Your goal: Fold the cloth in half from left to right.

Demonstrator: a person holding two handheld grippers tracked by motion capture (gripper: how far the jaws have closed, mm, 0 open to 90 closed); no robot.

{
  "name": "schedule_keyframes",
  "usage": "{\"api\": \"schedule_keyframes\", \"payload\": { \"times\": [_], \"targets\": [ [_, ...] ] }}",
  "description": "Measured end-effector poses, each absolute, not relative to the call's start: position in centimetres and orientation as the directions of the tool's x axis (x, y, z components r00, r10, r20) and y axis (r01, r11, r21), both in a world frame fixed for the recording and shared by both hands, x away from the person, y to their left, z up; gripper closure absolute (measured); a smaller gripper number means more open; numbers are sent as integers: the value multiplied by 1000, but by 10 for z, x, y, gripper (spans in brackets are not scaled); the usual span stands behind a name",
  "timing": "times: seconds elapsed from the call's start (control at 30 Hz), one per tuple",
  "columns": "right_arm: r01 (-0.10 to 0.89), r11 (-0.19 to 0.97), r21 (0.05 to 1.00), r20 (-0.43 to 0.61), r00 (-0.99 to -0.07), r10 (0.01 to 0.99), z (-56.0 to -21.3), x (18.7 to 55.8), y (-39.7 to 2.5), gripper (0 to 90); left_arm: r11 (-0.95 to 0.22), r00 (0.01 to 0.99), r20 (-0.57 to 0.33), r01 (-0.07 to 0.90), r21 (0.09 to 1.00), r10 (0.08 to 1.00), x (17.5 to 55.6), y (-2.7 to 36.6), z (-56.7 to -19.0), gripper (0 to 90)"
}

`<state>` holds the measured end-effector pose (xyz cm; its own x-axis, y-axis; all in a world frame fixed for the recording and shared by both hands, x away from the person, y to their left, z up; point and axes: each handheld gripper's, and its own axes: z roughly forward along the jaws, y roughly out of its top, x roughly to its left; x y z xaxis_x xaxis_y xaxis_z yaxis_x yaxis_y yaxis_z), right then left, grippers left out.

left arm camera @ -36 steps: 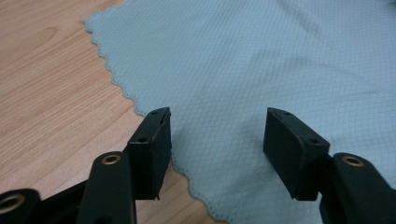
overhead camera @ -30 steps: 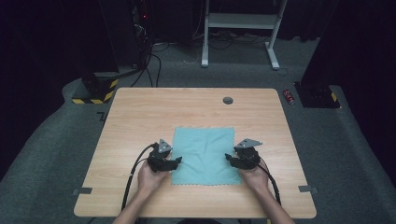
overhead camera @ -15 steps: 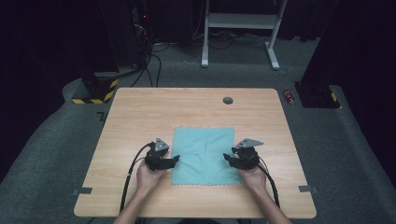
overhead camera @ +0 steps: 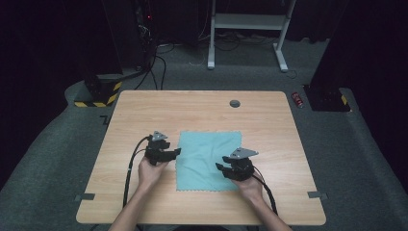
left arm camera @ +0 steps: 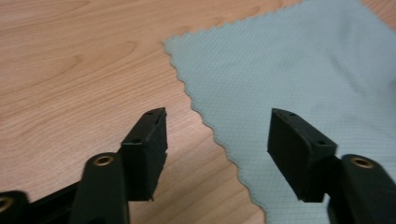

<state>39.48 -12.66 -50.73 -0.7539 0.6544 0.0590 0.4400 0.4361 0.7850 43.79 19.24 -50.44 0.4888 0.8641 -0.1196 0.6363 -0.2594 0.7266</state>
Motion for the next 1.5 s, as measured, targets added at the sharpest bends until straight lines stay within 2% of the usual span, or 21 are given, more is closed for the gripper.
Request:
{"api": "schedule_keyframes", "payload": {
  "times": [0.13, 0.6, 0.8, 1.03, 1.17, 1.27, 1.5],
  "targets": [
    [441, 445, 779, 71, -767, 637, -509, 392, -118, 600, -230, 476, -130, 624, 747, 869, 443, 194, -504, 411],
    [367, 495, 787, 61, -846, 530, -515, 367, -74, 645, -251, 442, -95, 658, 710, 892, 491, 183, -504, 398],
    [323, 532, 783, 55, -888, 457, -519, 355, -45, 650, -185, 398, -147, 681, 708, 906, 503, 186, -516, 412],
    [295, 551, 780, 53, -910, 412, -521, 346, -22, 650, -235, 414, -102, 683, 692, 905, 511, 176, -515, 408],
    [277, 570, 773, 35, -916, 399, -524, 342, -14, 648, -226, 409, -96, 668, 709, 907, 512, 170, -518, 418],
    [259, 584, 770, 12, -920, 393, -524, 339, -9, 641, -244, 412, -71, 660, 711, 909, 512, 169, -518, 442],
    [231, 610, 758, -14, -929, 369, -524, 335, 3, 633, -255, 412, -55, 655, 711, 909, 512, 171, -517, 565]
  ]
}}
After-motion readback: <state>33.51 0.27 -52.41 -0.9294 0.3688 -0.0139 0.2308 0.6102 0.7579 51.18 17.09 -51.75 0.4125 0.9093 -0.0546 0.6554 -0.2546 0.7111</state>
